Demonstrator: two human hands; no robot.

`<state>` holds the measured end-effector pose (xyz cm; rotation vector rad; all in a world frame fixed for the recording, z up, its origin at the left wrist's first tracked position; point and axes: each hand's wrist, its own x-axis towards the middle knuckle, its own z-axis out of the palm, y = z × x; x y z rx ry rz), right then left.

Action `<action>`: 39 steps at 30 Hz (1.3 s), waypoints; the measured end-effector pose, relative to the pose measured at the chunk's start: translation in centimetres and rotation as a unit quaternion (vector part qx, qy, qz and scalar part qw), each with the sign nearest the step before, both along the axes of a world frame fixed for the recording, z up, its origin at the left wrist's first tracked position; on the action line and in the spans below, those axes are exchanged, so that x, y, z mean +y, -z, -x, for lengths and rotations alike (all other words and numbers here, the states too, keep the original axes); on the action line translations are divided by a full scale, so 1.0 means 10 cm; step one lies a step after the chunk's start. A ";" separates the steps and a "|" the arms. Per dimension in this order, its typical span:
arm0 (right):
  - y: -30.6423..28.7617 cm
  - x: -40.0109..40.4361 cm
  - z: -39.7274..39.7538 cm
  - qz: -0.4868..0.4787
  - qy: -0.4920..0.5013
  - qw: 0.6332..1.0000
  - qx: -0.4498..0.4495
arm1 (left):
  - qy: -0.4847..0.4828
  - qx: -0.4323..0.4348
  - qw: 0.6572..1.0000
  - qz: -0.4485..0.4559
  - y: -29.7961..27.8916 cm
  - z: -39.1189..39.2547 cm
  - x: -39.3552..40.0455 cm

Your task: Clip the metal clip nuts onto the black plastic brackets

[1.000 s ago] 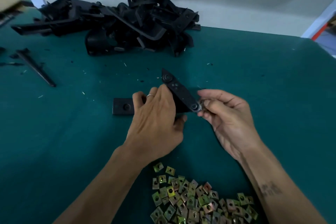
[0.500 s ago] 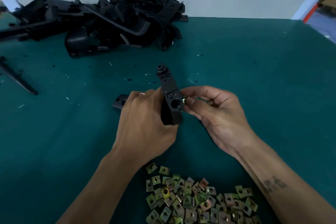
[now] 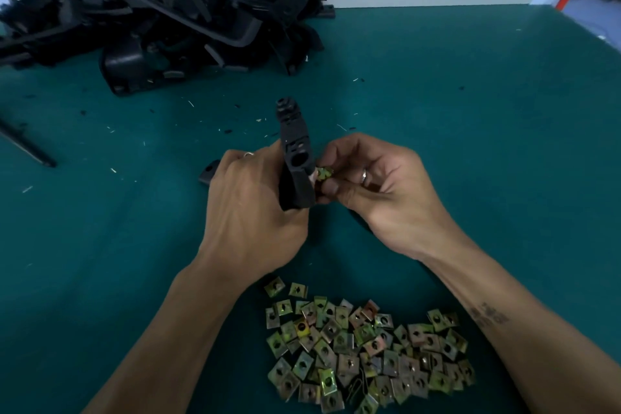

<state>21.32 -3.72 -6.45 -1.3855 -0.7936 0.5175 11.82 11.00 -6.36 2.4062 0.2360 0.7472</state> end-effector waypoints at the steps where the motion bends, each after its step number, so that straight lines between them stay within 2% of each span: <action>1: -0.01 0.00 0.00 -0.007 0.003 1.000 0.010 | -0.002 0.001 1.000 -0.007 0.00 0.00 0.00; 7: 0.00 -0.01 -0.06 -0.078 0.081 0.985 0.134 | -0.043 0.012 0.999 -0.026 0.01 -0.01 0.01; 11: -0.03 -0.05 -0.13 -0.116 0.097 0.967 0.205 | -0.042 0.058 0.995 -0.067 0.03 -0.03 0.00; 17: -0.05 -0.09 -0.15 -0.111 0.105 0.965 0.213 | -0.046 0.100 0.989 -0.097 0.02 -0.03 -0.07; 22: -0.09 -0.12 -0.17 -0.115 0.098 0.954 0.258 | -0.052 0.117 0.982 -0.141 0.04 -0.03 -0.05; 28: -0.11 -0.08 -0.15 -0.119 0.091 0.953 0.265 | -0.069 -0.002 0.991 -0.118 0.03 0.01 -0.03; 31: -0.12 -0.08 -0.14 -0.125 0.069 0.954 0.264 | -0.057 0.012 0.991 -0.119 0.03 0.02 -0.05; 39: -0.12 -0.07 -0.13 -0.111 0.090 0.955 0.260 | -0.053 0.030 0.989 -0.136 0.03 0.01 -0.06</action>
